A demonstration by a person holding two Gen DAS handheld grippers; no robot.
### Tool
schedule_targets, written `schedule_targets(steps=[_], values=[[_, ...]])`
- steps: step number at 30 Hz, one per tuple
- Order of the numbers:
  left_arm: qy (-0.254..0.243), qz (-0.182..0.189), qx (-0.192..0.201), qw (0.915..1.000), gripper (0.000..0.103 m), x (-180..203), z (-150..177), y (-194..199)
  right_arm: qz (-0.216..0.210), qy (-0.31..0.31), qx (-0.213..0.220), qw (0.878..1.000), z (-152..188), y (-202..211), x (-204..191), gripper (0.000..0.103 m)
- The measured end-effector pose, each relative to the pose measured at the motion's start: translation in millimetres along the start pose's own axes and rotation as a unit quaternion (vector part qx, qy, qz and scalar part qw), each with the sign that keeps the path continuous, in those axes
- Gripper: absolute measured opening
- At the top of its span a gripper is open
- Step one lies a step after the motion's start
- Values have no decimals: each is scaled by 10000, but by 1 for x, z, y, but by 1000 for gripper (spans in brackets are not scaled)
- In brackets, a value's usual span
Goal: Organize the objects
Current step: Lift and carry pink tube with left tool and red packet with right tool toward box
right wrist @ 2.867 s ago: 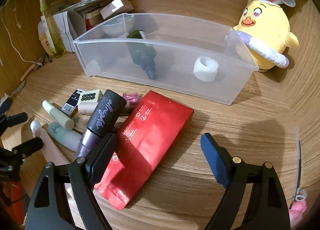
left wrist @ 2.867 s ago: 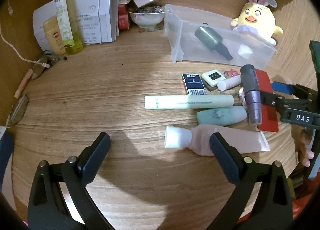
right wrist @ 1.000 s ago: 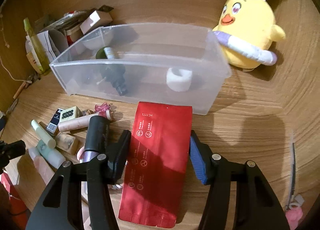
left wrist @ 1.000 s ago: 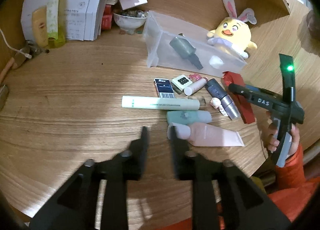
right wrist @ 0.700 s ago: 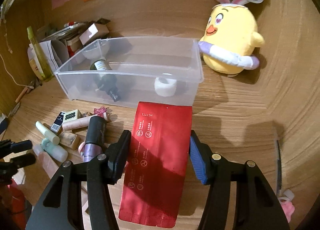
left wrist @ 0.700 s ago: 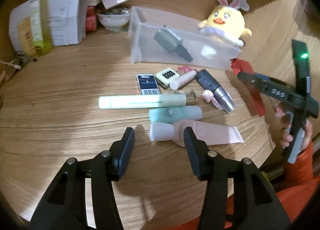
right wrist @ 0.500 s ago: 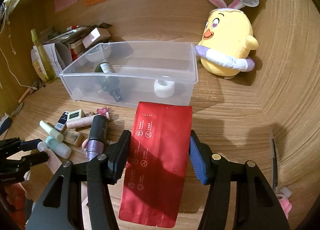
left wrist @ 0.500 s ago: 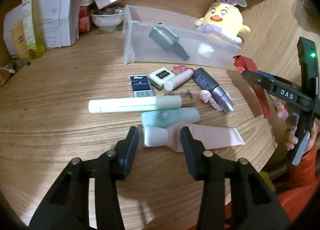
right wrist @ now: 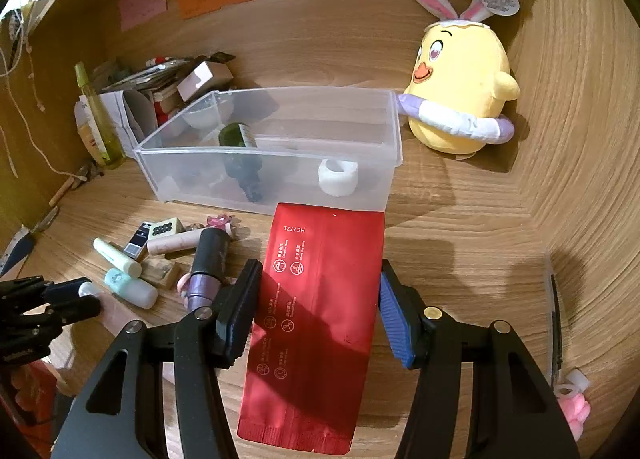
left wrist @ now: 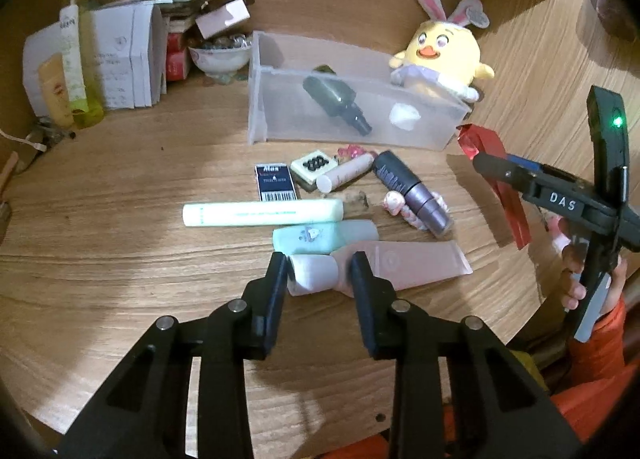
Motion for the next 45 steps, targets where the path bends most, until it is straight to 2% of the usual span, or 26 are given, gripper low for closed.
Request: schedule_targets(steps=[12,25,38,45], values=[[240,-133,537,9982,32,-4,-30,25,-139,49,340,9993,-17,16,-3,53],[374,-167,1135,9927,32,-5,-83,34,-161,62,705,9974,-48,21,0,53],[516,-320,1301,9896,32,-12,-122,22,-94,186,998,9948,-93,14,9,53],[362,-469,1159,9915,32,-13,-137,8,-68,260,1028,9943,-115,7,12,53]])
Point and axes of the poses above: each gripper's, at about its wrist camera, not at the fingertips, and y roughly against the way its jaws point, x to its right, z to its underside, the point moved 7 cm from there along -y, roughly the way its jaws point, and after that the axes turned 1 degree about -x, right-handed, at the moved point
